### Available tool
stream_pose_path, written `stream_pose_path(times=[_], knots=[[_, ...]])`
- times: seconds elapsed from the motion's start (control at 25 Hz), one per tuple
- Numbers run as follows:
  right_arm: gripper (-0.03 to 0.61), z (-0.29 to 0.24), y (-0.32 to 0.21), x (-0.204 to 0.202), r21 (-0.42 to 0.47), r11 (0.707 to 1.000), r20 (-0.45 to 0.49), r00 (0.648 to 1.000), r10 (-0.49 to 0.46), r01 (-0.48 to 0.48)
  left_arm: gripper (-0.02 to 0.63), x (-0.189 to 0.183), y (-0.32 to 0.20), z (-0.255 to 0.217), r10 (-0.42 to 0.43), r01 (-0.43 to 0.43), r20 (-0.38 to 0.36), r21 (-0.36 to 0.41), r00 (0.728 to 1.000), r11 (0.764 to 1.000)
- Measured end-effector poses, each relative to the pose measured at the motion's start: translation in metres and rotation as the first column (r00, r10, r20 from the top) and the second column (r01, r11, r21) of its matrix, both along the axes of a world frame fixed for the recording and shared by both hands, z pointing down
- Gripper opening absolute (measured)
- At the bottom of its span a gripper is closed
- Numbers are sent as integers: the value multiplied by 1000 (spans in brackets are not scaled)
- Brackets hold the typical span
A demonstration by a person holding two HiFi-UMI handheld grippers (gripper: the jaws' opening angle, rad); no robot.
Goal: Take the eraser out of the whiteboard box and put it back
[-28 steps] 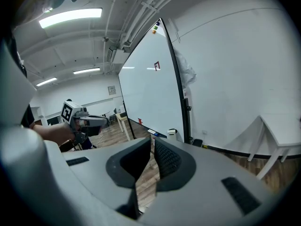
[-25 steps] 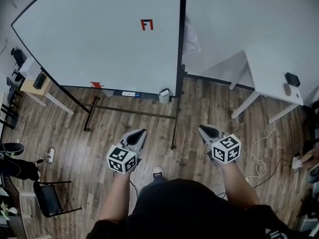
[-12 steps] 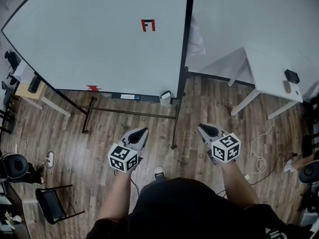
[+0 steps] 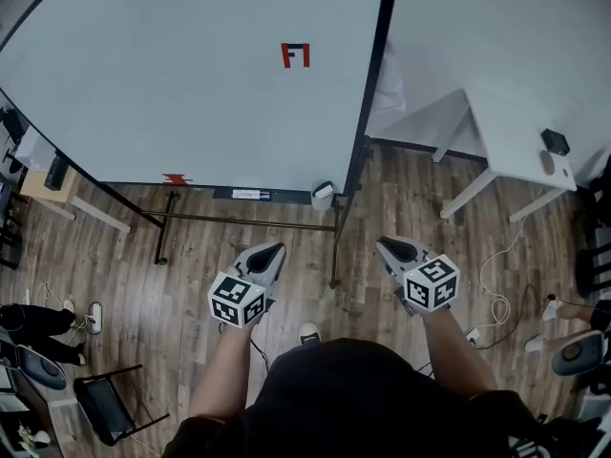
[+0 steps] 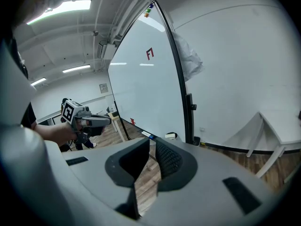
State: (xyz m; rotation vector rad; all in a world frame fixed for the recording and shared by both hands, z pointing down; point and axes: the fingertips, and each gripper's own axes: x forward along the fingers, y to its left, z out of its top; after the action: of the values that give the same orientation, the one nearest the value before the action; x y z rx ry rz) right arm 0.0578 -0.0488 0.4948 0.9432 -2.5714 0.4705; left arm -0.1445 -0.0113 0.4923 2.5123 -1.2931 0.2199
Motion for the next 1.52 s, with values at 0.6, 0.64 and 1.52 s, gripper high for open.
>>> stream_pose_path(times=[0.6, 0.64, 1.52], knots=[[41, -2, -14, -52, 9, 999, -18, 999, 45, -45, 14, -42, -32, 0, 81, -81, 0, 15, 997, 997], [41, -2, -13, -54, 11, 999, -18, 999, 47, -47, 12, -43, -32, 0, 85, -85, -1, 16, 996, 996], [49, 14, -15, -30, -10, 996, 0, 996, 87, -87, 14, -20, -37, 10, 126, -125, 33, -11, 992, 992]])
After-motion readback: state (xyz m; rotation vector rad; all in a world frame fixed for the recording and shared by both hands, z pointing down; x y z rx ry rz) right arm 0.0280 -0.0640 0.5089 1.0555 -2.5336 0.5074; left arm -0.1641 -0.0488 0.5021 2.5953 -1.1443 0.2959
